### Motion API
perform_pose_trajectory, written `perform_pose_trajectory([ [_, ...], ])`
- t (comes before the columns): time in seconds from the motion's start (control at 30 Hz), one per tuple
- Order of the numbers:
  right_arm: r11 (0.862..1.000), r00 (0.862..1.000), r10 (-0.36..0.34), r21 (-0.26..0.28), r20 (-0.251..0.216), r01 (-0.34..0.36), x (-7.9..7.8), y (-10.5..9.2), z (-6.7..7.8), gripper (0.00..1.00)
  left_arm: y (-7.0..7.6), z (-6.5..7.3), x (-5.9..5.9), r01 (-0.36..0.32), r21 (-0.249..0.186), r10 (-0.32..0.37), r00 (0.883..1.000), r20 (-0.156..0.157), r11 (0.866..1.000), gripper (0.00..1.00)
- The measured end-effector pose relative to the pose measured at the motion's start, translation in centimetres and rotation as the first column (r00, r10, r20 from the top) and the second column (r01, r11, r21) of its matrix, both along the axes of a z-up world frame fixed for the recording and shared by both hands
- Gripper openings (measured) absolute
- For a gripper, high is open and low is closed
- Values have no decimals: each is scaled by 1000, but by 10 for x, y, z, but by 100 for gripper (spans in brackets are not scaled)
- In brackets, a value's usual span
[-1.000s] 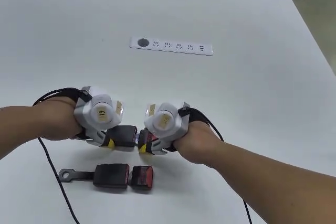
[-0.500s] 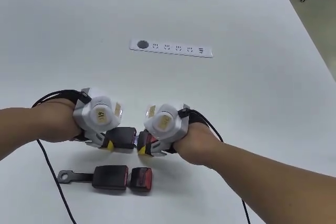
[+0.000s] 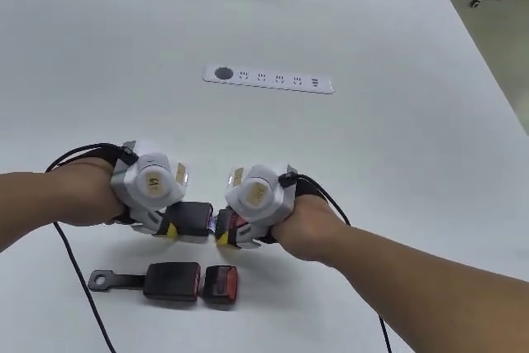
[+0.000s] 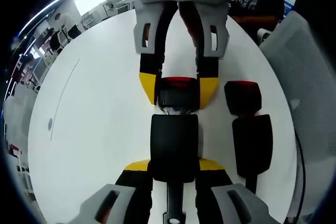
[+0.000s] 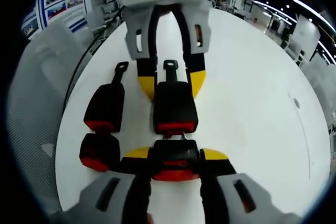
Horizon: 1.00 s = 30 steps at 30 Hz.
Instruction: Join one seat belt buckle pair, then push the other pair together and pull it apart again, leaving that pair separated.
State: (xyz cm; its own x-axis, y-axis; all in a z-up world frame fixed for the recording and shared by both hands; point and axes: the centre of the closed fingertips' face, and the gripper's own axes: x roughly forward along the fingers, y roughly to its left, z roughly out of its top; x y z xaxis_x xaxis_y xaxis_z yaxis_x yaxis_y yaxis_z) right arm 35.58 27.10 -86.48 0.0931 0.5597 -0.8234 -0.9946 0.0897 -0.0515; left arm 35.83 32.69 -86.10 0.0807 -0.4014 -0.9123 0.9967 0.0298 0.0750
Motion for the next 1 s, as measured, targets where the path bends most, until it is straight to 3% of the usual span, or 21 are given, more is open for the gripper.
perform_pose_trajectory([
  [0.43,1000,1000,-1,-24,-6,0,-1,-12,0,35,1,0,1,-9,6,9,1000,-6,1000,31],
  [0.7,1000,1000,12,-2,-3,-12,-1,-17,2,35,-1,1,0,8,15,-8,1000,-8,1000,31],
  [1.0,999,1000,-31,-14,-6,31,2,-53,1,36,0,0,0,-12,22,12,1000,-7,1000,32],
])
